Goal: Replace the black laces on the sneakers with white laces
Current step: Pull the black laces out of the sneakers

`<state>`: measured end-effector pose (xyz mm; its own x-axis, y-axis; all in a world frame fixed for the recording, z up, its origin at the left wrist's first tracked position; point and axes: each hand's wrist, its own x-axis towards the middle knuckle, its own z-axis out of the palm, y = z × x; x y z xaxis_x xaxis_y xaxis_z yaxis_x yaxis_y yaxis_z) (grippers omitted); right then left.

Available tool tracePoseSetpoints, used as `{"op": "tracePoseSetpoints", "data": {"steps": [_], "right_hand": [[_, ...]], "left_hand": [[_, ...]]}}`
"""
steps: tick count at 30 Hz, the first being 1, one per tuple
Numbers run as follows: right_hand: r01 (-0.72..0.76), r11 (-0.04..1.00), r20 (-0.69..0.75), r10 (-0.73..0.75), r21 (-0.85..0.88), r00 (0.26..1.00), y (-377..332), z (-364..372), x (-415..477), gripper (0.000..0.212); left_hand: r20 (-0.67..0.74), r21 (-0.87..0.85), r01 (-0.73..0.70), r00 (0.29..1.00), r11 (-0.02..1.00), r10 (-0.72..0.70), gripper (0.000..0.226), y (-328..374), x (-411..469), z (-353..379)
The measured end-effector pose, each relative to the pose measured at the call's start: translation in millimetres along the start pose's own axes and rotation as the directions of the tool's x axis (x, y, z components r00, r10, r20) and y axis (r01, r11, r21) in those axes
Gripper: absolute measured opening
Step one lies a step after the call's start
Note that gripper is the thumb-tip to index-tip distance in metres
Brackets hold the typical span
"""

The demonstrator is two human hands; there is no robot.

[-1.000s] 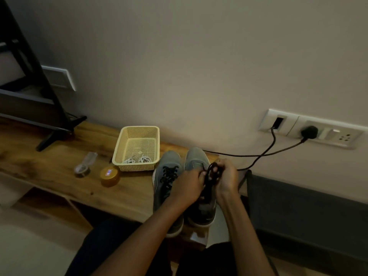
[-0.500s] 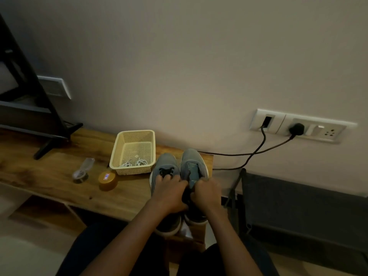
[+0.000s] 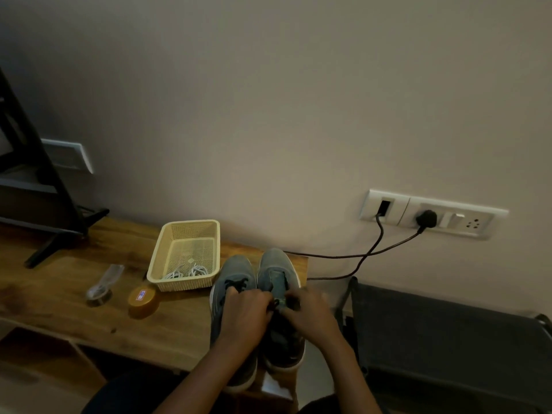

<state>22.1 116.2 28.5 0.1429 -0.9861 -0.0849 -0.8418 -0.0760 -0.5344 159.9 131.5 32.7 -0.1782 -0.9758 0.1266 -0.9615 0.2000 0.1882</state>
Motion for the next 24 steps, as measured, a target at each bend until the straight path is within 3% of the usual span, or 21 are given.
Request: {"op": "tracePoseSetpoints", "data": {"steps": [4, 7, 10, 13, 17, 21, 24], "right_hand": [[-0.139, 0.990, 0.170, 0.131, 0.034, 0.977, 5, 1, -14, 0.062], [-0.195, 0.971, 0.223, 0.162, 0.136, 0.961, 5, 4, -16, 0.061], [-0.220, 0.963, 0.113, 0.204, 0.154, 0.972, 4, -1, -16, 0.037], [-0.114, 0.961, -0.078, 0.137, 0.251, 0.987, 0, 0, -14, 0.017], [0.016, 0.899, -0.169, 0.065, 0.438, 0.983, -15, 5, -14, 0.031], [-0.055, 0.946, -0.133, 0.102, 0.318, 0.986, -10, 17, -8, 0.028], [-0.035, 0.993, -0.074, 0.043, 0.109, 0.996, -8, 17, -9, 0.018]], "left_hand": [[0.008, -0.114, 0.023, 1.000, 0.993, -0.022, 0.022, 3, 5, 9], [0.030, -0.121, 0.045, 0.999, 0.992, -0.042, 0.025, 10, 7, 12], [0.063, -0.115, 0.060, 0.997, 0.992, -0.053, 0.024, 13, 8, 16], [0.073, -0.166, 0.054, 0.996, 0.985, -0.042, 0.016, 13, 7, 22], [0.128, -0.199, 0.060, 0.991, 0.978, -0.035, 0.015, 10, 8, 21], [0.186, -0.112, 0.054, 0.982, 0.992, -0.033, 0.018, 2, 9, 13], [0.142, 0.003, 0.029, 0.989, 1.000, -0.030, 0.020, 0, 5, 8]]}}
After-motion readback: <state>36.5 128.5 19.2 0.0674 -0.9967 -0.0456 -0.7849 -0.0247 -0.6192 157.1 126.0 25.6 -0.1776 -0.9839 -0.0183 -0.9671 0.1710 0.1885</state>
